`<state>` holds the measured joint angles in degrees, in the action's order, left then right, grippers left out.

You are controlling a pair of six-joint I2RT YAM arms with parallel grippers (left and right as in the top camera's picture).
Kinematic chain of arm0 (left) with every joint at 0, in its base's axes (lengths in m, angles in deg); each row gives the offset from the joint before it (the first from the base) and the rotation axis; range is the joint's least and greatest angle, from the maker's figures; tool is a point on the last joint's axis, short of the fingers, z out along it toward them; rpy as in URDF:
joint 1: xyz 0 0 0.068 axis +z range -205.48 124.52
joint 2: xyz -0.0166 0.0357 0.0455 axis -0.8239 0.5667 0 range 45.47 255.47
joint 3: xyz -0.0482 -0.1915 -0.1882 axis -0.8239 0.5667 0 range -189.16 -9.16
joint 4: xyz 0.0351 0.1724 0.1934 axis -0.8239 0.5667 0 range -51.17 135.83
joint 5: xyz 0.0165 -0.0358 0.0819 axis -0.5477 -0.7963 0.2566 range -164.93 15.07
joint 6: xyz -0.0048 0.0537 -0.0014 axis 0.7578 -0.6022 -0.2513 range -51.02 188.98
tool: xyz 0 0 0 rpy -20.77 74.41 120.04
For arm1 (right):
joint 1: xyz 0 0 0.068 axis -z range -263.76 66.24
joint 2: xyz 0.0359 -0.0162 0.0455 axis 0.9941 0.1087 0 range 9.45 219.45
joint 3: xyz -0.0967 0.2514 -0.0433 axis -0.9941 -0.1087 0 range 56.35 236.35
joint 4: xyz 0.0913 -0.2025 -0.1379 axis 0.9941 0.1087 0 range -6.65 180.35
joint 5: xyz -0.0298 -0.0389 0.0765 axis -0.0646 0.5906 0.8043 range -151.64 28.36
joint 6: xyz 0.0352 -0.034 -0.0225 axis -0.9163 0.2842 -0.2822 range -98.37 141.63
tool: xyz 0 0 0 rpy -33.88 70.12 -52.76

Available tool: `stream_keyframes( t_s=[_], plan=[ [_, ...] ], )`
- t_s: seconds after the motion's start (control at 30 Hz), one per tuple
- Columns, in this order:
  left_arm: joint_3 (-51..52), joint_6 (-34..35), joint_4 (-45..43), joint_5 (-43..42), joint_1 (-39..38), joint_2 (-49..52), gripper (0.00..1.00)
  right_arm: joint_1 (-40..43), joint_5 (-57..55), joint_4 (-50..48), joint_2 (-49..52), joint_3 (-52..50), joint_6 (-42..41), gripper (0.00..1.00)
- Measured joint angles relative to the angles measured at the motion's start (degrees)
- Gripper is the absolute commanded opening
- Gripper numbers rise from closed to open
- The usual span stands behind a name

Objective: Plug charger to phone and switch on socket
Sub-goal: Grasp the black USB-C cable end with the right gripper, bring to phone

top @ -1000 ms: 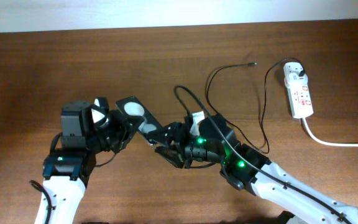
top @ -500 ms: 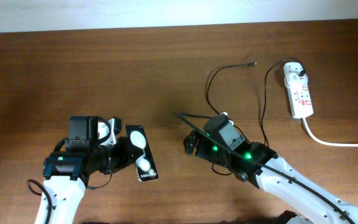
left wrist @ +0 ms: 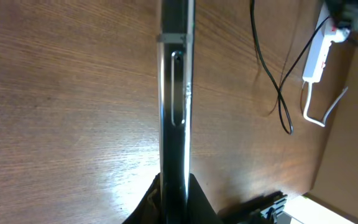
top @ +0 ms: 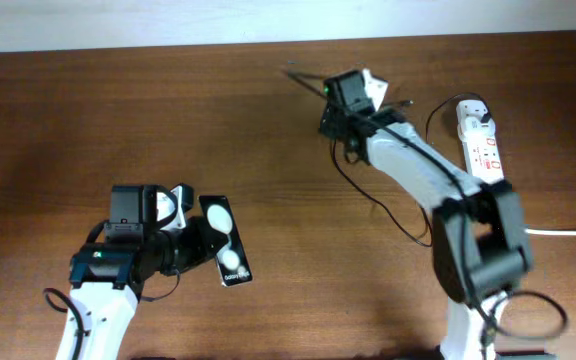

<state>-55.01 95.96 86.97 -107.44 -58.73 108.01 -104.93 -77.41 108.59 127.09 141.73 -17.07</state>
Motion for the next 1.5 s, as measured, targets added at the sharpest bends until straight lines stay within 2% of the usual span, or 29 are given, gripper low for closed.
stream_keyframes(
  t_s=[0.07,0.1,0.17,0.2,0.23,0.33,0.47,0.5,0.53,0.57,0.6,0.7,0.8,0.87,0.93,0.97,1.1,1.17,1.33,1.4,1.43,1.5],
  plan=[
    [0.0,0.0,-0.6,0.0,0.0,0.0,0.0,0.0,2.0,-3.4,4.8,0.0,0.3,0.66],
    [0.0,0.0,-0.6,0.0,0.0,0.0,0.0,0.0,2.4,-5.0,6.4,0.0,0.3,0.57],
    [0.0,0.0,-0.6,0.5,0.0,0.0,0.0,0.0,3.0,-6.0,7.8,0.0,0.3,0.31],
    [0.0,0.0,-0.7,0.7,0.0,0.0,0.0,0.0,3.3,-5.7,7.8,0.1,0.4,0.13],
    [0.0,0.0,-0.6,1.0,0.0,0.0,0.0,0.0,4.0,-4.7,7.8,0.1,0.7,0.04],
    [0.0,0.0,-0.6,1.1,0.0,0.0,0.0,0.1,11.0,2.3,7.7,1.8,3.9,0.04],
    [0.0,0.0,-0.6,1.3,0.0,0.0,0.0,-0.7,27.6,26.9,6.4,3.5,10.3,0.04],
    [0.0,0.0,-0.6,1.3,0.0,0.0,0.0,-3.3,29.9,36.7,6.4,2.8,12.2,0.27],
    [0.0,0.0,-0.6,1.3,0.0,0.0,0.0,-5.6,30.5,40.8,6.7,2.1,13.5,0.6],
    [0.0,0.0,-0.6,1.3,0.0,0.0,0.0,-8.9,30.6,41.9,6.8,1.8,14.4,0.89],
    [0.0,0.0,-0.6,1.3,0.0,0.0,0.0,-11.3,30.3,41.4,6.6,2.0,15.2,0.99],
    [0.0,0.0,-0.6,1.3,0.0,0.0,0.0,-13.2,26.2,37.3,5.6,2.2,11.0,0.99],
    [0.0,0.0,-0.6,1.3,0.0,0.0,0.0,-7.8,18.6,31.3,5.5,2.4,0.9,0.98],
    [0.0,0.0,-0.6,1.3,0.0,0.0,0.0,-3.1,16.0,26.8,5.4,2.6,-3.1,0.89],
    [0.0,0.0,-0.6,1.3,0.0,0.0,0.0,1.0,14.6,22.8,5.3,2.7,-6.2,0.71],
    [0.0,0.0,-0.6,1.3,0.0,0.0,0.0,1.6,13.5,20.6,5.3,2.6,-6.8,0.67],
    [0.0,0.0,-0.6,1.3,0.0,0.0,0.0,-0.2,12.0,22.5,5.4,2.6,-7.4,0.52],
    [0.0,0.0,-0.6,1.3,0.0,0.0,0.0,-2.9,11.8,23.2,5.4,2.5,-7.6,0.41],
    [0.0,0.0,-0.6,0.3,0.0,0.0,0.0,-3.5,10.4,22.9,5.4,2.4,-7.9,0.42],
    [0.0,0.0,-0.6,0.1,0.0,0.0,0.0,-2.6,9.7,22.4,5.4,2.3,-8.0,0.47],
    [0.0,0.0,-0.6,0.0,0.0,0.0,0.0,-2.4,9.0,22.2,5.4,2.3,-8.1,0.44],
    [0.0,0.0,-0.6,0.0,0.0,0.0,0.0,-2.4,8.0,21.9,5.4,2.2,-8.4,0.07]
  ],
)
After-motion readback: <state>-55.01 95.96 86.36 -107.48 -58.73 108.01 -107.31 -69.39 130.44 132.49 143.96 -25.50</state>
